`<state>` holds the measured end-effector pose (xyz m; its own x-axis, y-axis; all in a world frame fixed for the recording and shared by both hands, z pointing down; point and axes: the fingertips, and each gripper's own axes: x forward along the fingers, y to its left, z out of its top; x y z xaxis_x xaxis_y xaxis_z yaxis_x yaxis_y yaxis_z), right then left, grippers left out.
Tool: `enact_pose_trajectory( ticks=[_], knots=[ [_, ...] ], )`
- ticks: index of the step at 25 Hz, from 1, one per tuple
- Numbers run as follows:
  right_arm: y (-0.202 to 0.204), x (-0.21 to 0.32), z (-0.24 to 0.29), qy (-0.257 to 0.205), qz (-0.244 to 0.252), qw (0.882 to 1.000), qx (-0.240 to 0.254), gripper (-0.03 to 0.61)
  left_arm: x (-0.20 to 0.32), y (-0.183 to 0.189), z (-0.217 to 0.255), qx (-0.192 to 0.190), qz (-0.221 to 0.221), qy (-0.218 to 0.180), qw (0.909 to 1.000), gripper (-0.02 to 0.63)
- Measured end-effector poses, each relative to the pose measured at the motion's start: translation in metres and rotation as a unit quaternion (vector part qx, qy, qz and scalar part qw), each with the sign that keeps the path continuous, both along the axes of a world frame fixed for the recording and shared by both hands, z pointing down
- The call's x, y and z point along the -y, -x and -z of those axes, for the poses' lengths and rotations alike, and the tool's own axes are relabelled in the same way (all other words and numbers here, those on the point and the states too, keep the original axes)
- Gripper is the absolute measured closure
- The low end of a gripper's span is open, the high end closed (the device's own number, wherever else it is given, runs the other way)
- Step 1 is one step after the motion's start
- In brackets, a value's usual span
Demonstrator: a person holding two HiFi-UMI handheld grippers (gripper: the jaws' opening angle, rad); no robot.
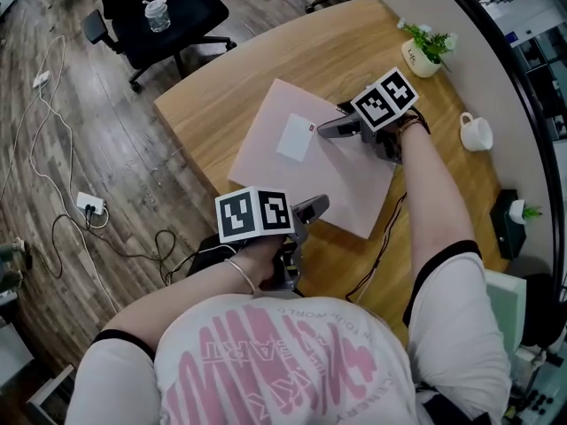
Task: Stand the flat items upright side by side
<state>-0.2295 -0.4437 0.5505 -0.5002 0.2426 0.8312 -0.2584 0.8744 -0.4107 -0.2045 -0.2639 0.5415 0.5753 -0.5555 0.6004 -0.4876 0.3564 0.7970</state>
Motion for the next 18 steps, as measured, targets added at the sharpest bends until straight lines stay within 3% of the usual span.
enact_pose_trajectory(
  ticks=[11, 18],
  knots=[
    [-0.045, -0.036, 0.022, -0.082, -0.094, 0.992, 0.036, 0.188, -0.015, 0.015, 0.007, 0.073, -0.043, -0.013, 0.9963, 0.166],
    [-0.074, -0.062, 0.033, -0.123, -0.165, 0.978, 0.032, 0.210, 0.002, 0.049, 0.013, 0.146, -0.031, -0.055, 0.9873, 0.196]
  ],
)
